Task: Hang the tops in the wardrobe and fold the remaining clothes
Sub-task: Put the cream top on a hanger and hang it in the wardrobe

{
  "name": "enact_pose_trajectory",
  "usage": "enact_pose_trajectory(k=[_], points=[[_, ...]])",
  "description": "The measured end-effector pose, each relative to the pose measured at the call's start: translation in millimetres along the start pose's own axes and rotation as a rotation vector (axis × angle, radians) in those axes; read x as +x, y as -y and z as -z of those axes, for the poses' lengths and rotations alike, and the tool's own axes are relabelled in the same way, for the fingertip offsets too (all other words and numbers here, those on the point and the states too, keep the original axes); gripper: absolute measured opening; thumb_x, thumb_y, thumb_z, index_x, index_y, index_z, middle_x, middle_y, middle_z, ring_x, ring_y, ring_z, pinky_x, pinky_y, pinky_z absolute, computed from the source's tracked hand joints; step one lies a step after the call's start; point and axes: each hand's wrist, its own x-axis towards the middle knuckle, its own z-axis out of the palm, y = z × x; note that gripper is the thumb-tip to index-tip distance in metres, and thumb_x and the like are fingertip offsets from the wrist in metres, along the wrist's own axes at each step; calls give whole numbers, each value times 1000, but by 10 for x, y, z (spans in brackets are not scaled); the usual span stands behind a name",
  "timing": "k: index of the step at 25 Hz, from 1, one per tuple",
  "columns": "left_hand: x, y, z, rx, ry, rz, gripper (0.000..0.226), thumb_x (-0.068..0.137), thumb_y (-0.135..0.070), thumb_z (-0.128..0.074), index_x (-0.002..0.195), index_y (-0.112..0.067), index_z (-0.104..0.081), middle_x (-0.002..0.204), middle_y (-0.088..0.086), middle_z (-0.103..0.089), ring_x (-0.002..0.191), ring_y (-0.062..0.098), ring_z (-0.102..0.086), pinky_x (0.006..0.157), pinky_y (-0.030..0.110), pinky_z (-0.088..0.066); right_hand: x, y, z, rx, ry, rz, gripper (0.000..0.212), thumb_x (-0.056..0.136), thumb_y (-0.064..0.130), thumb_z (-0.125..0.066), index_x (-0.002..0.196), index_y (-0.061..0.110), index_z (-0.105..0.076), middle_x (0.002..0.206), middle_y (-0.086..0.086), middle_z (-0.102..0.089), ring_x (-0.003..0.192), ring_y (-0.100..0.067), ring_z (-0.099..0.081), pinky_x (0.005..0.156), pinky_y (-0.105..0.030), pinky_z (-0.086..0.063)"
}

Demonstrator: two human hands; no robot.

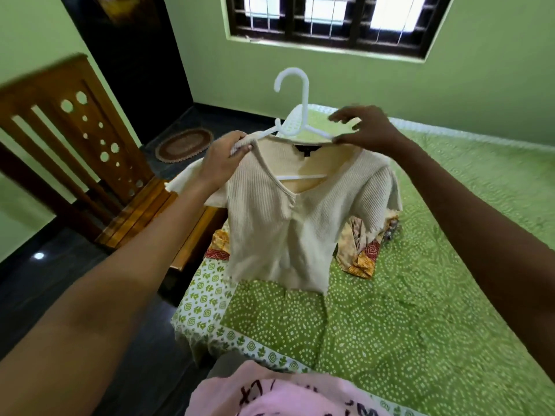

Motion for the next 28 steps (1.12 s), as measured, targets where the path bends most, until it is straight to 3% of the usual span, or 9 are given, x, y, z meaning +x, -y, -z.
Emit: enact_pose_trajectory(k=[2, 4, 7, 10, 15, 18, 20, 23, 28], points=[[93, -18, 98, -32, -23, -15, 19, 91, -16, -55, 99, -1, -62, 88, 4, -60, 82, 15, -53, 68, 24, -35, -69, -104, 265, -113, 73, -84, 48, 74, 14, -78, 118, 5, -60, 106, -3, -59, 94, -16, -52, 78, -24, -39], [210, -35, 171, -72, -33, -45, 19, 90, -17, -56, 98, -1, -63, 88, 9, -63, 82, 16, -55, 70, 26, -37, -190, -208, 356, -249, 119, -163, 21, 79, 13, -74, 89, 0, -62, 83, -12, -55, 78, -19, -48, 66, -27, -32], [420, -94, 209, -76, -26, -91, 17, 88, -12, -60, 96, 3, -64, 85, 12, -62, 80, 17, -54, 68, 27, -35, -315, -210, 352, -238, -52, -92, 40, 85, 10, -66, 57, 5, -38, 58, -8, -31, 59, -11, -30, 50, -27, -18], [618, -160, 226, -94, 31, -192, 25, 86, -15, -61, 101, 5, -66, 91, 19, -67, 84, 21, -59, 71, 28, -39, -374, -136, 405, -180, -157, -114, 39, 86, 13, -65, 59, -6, -45, 61, -5, -30, 56, -2, -24, 48, -22, -20], [924, -247, 121, -158, 108, -307, 25, 86, -13, -60, 104, 3, -66, 94, 19, -67, 86, 16, -56, 73, 17, -40, -570, -48, 523, -197, -274, -196, 26, 85, 14, -68, 80, -11, -65, 66, -23, -63, 67, -5, -41, 56, -26, -29], [1049, -404, -101, -218, 176, -328, 21, 88, -11, -63, 105, 1, -62, 90, 5, -62, 77, 3, -51, 68, 13, -37, -932, 23, 633, -187, -322, -270, 20, 86, 12, -67, 70, 0, -63, 54, -1, -42, 50, 2, -34, 51, -20, -27], [1080, -538, -304, -272, 208, -353, 22, 87, -9, -64, 106, -1, -59, 91, 1, -59, 71, -4, -49, 67, 9, -36, -1223, 75, 667, -206, -360, -347, 11, 86, 11, -66, 79, 3, -70, 58, 6, -45, 52, 2, -41, 52, -15, -29], [1030, -889, -732, -345, 316, -418, 21, 88, -7, -62, 106, 2, -57, 92, 4, -59, 78, 5, -52, 65, 11, -36, -1819, 88, 745, -232, -429, -486, 11, 87, 10, -65, 87, 1, -71, 60, 14, -51, 54, 9, -49, 54, -11, -33], [708, -1649, -1449, -468, 472, -559, 20, 87, -7, -62, 104, 3, -60, 94, 16, -65, 83, 16, -55, 68, 21, -35, -2914, 210, 905, -306, -524, -743, 21, 87, 9, -63, 78, -10, -61, 64, -17, -50, 62, -10, -44, 53, -15, -30]])
